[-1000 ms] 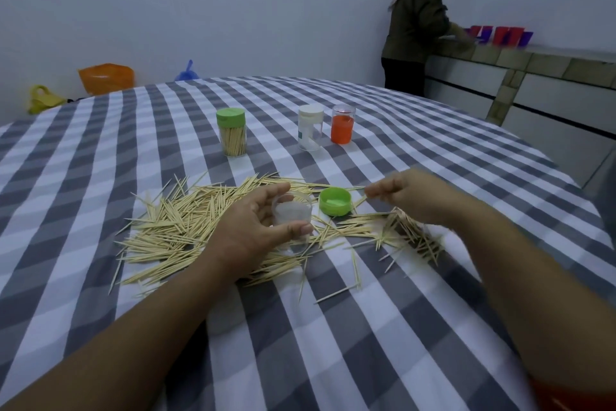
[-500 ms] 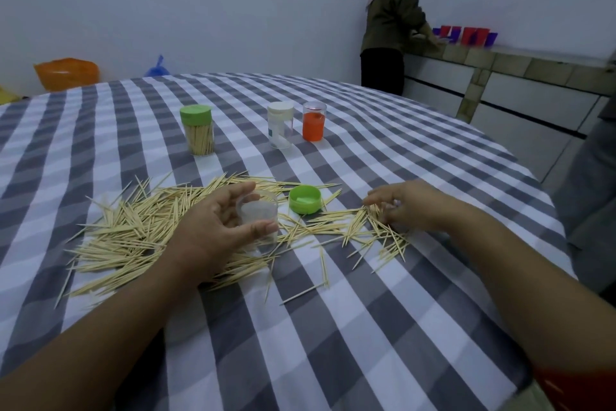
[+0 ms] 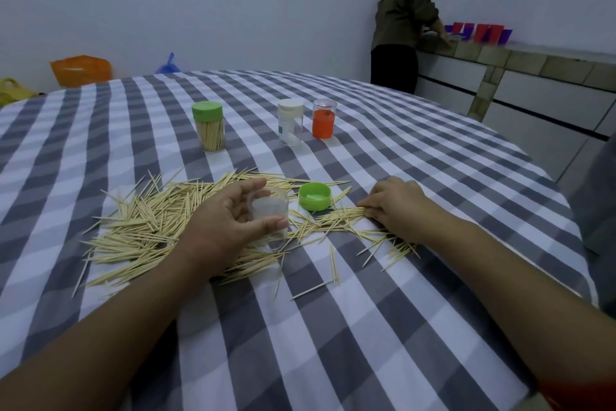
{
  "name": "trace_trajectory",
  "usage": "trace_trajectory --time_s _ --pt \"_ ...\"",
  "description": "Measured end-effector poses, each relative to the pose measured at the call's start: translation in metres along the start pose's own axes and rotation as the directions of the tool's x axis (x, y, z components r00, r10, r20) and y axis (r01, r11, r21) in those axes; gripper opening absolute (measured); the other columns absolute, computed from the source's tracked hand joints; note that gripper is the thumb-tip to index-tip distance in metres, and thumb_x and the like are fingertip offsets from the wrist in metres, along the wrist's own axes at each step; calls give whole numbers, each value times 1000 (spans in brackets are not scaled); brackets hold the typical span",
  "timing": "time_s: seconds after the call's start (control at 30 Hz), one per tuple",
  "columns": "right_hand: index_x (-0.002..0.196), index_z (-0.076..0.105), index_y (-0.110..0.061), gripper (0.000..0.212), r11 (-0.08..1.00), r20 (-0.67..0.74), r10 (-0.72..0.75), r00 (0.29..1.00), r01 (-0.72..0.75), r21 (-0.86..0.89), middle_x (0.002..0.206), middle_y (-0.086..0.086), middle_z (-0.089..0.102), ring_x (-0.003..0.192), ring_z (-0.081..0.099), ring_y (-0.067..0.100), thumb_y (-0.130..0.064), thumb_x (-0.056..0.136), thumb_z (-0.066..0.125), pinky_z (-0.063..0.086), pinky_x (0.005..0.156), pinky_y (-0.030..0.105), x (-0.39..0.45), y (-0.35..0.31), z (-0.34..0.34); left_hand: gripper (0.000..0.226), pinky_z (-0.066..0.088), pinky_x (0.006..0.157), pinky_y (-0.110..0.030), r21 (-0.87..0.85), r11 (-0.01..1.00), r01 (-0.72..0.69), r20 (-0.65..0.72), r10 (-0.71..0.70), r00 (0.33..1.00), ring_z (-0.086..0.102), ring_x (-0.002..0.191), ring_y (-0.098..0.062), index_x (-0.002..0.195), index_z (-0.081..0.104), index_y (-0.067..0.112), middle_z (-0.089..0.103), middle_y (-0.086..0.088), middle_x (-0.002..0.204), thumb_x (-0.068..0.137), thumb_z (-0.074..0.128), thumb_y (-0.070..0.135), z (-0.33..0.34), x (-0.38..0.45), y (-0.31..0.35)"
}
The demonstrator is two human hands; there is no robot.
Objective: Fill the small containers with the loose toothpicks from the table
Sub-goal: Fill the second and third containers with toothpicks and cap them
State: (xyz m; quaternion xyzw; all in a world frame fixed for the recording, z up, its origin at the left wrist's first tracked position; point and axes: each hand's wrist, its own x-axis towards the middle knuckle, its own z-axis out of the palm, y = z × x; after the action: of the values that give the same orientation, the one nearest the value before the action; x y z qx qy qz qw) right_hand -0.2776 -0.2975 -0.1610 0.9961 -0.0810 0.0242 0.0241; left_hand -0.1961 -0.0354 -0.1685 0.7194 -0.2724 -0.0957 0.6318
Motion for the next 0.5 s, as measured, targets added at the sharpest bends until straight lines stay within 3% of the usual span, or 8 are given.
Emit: trace_trajectory --time_s 0.2,0.33,0.43,0.5 --pt "109 62 -23 26 988 -97 -60 993 45 -150 107 -4 56 107 49 17 -20 98 38 23 83 28 -1 -9 0 83 54 87 -22 -10 1000 8 5 -8 1000 67 99 -7 128 54 13 66 -1 114 50 80 22 0 -1 1" --pt "108 62 -18 23 995 -42 72 997 -69 68 104 0 64 99 55 21 -21 100 41 33 83 29 1 -20 -15 83 54 80 -15 -3 1000 0 12 0 1000 67 96 -3 129 52 11 66 0 114 52 79 21 0 -2 4" --pt "98 61 -17 20 952 20 83 996 -86 295 88 -4 62 78 54 13 -26 100 43 37 63 23 -1 -32 -31 83 52 76 -11 -1 1000 -5 19 5 1000 66 94 0 130 52 10 65 -1 115 52 79 20 0 -3 5" --pt "90 61 -18 18 907 49 68 996 -82 412 83 -8 62 67 52 9 -26 99 46 39 58 23 -2 -39 -40 84 52 75 -11 8 1000 -5 24 5 1000 66 94 0 130 52 10 65 -1 116 52 80 22 0 -3 5"
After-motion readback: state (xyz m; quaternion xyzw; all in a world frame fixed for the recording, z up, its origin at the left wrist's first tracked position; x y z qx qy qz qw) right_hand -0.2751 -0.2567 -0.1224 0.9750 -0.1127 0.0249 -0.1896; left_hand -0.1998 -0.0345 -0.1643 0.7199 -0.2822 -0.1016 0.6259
